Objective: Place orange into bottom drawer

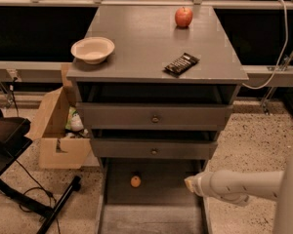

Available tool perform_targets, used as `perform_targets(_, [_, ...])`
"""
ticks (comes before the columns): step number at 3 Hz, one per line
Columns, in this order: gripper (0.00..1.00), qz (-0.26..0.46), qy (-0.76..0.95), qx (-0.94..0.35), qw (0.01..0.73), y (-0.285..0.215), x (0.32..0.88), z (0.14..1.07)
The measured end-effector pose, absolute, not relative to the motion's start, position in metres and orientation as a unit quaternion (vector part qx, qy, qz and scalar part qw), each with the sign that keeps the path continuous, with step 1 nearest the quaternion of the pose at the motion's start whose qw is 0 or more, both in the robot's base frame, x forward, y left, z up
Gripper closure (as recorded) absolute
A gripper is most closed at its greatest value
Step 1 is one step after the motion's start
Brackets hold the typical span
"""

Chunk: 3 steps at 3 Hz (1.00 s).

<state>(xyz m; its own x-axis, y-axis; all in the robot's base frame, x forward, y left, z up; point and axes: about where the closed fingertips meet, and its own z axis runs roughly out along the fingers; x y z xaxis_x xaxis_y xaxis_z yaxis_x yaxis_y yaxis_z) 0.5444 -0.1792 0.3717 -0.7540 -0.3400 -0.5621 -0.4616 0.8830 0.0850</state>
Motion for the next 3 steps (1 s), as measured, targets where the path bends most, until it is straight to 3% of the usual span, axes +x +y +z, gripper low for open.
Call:
perform_targets(2, [1.00, 0.034, 0.911, -0.184, 0.368, -0.250, 0.503, 0.516])
perform_targets(3, [1.00, 0.009, 0.892, -0.191, 0.410, -0.261, 0.498, 0.574])
